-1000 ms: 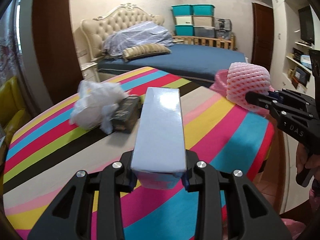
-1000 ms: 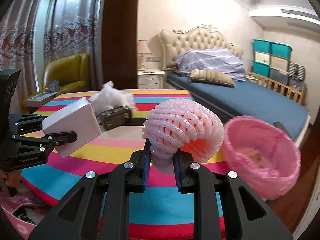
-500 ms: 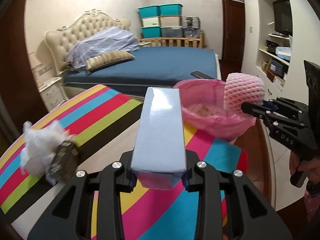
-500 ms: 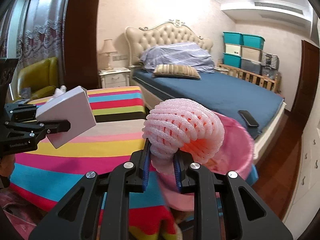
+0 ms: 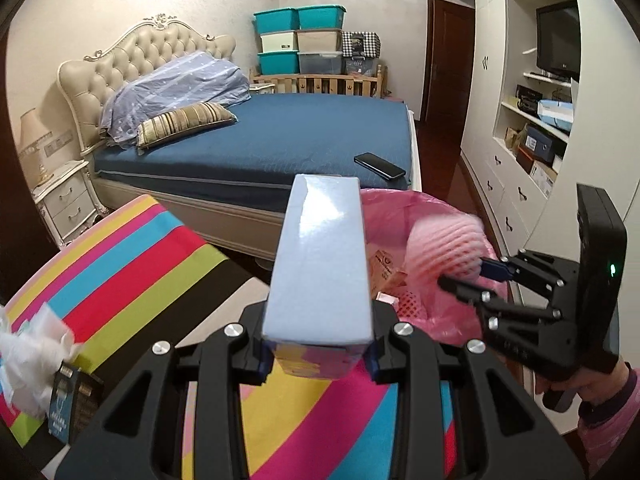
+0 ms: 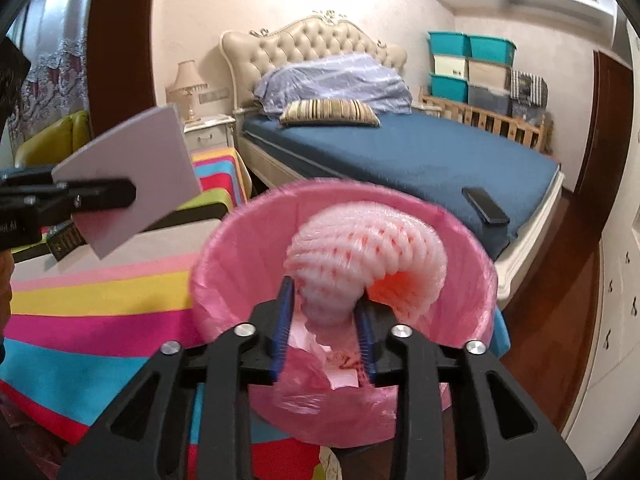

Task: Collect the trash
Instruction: 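Carry the foam net and white box over the pink bin and open both grippers, then move both open grippers back over the table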

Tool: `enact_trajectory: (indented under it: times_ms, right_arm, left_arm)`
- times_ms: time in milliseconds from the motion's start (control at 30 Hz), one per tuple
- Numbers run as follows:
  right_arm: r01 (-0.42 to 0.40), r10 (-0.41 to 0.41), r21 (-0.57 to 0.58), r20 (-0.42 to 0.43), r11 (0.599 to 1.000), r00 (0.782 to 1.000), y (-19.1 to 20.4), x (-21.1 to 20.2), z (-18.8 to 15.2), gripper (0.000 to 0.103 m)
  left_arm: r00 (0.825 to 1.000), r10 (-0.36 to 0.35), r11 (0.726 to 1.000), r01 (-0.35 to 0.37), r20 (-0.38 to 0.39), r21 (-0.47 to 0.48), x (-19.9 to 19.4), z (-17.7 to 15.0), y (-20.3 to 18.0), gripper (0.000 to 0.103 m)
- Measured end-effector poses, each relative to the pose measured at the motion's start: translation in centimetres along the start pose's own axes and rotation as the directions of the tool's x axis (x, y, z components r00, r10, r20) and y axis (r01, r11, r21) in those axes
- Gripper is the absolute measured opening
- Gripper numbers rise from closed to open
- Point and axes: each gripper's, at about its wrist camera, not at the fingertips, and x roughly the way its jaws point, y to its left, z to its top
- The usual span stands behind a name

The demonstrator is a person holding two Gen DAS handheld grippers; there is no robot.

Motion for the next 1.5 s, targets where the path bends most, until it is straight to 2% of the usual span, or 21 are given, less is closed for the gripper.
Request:
enact_trajectory:
  times_ms: [33,67,133,300,367,400,500,667,833,1100,1167,1233,1333,1400,1467,1500]
  right_arm:
    - [0.008,-0.008,0.006,0.000,1.000,1.000,-0.2,-0.1,-0.3,0.067]
    - [0.008,-0.008,0.021,0.009,1.000,1.000,-0.6,-0.6,-0.7,0.072]
    - [-0.004,0.003,0.034,0.019,0.999,1.000,-0.8,-1.6,-1.3,0.072]
    - [0.028,-0.029,0.043,0.036,0.999,0.999,-1.9,-4.2,-2.4,0.072]
    - [0.036,-0.039,0.054,0.046,0.998,0.998,-2.0,-5.3,-2.7,0.072]
    - [0.038,-0.041,0.057,0.050,0.998,0.998,-1.8,-5.7,-2.6,0.072]
    - [0.035,-0.039,0.065,0.061,0.997,0.997,-1.5,-6.4,-2.6,0.072]
    - [0.009,-0.011,0.030,0.057,1.000,0.998,0.7,-6.0,-2.5,0.072]
    - [-0.051,0.051,-0.001,0.046,0.999,0.998,4.4,-5.2,-2.1,0.072]
    - [-0.144,0.147,-0.077,0.030,0.987,0.989,12.3,-3.9,-0.7,0.072]
    - [-0.165,0.168,-0.086,0.022,0.982,0.986,14.4,-3.6,-0.4,0.074]
    - [-0.188,0.189,-0.097,0.009,0.977,0.982,16.3,-3.2,-0.1,0.074]
    - [-0.217,0.217,-0.121,-0.013,0.969,0.976,19.5,-2.5,0.1,0.074]
    - [-0.235,0.233,-0.133,-0.027,0.963,0.972,21.7,-2.0,0.2,0.074]
    - [-0.250,0.247,-0.141,-0.039,0.958,0.968,24.2,-1.5,0.4,0.075]
    - [-0.253,0.249,-0.143,-0.043,0.957,0.967,25.0,-1.3,0.5,0.075]
  left_arm:
    - [1.000,-0.003,1.000,0.003,-0.006,0.003,0.6,0.3,-0.2,0.033]
    - [1.000,-0.008,1.000,0.008,-0.011,0.006,1.2,0.7,-0.5,0.033]
    - [1.000,-0.016,1.000,0.017,-0.017,0.016,2.5,1.4,-1.0,0.033]
    - [0.999,-0.038,0.999,0.038,-0.016,0.022,5.1,2.5,-2.2,0.035]
    - [1.000,-0.023,1.000,0.023,0.012,0.009,5.7,2.7,-2.5,0.065]
    - [1.000,-0.016,1.000,0.016,0.027,0.005,5.8,2.9,-2.6,0.068]
    - [0.999,0.003,1.000,-0.004,0.037,0.010,5.5,2.6,-2.8,0.069]
    - [0.997,0.065,0.998,-0.065,0.040,0.005,3.3,0.3,-1.2,0.082]
    - [0.985,0.169,0.985,-0.169,0.021,-0.016,0.0,-3.1,1.9,0.089]
    - [0.965,0.261,0.959,-0.260,-0.005,-0.115,-6.7,-8.1,8.0,0.091]
    - [0.958,0.288,0.949,-0.286,-0.001,-0.133,-8.6,-9.5,9.3,0.093]
    - [0.941,0.339,0.931,-0.335,0.001,-0.144,-10.5,-11.0,10.8,0.095]
    - [0.903,0.429,0.894,-0.425,-0.007,-0.139,-12.8,-13.3,12.9,0.095]
    - [0.871,0.491,0.861,-0.491,-0.030,-0.131,-14.1,-14.7,14.7,0.095]
    - [0.853,0.519,0.840,-0.521,-0.057,-0.150,-15.1,-15.8,16.8,0.095]
    - [0.853,0.518,0.836,-0.521,-0.064,-0.170,-15.5,-16.0,18.0,0.095]
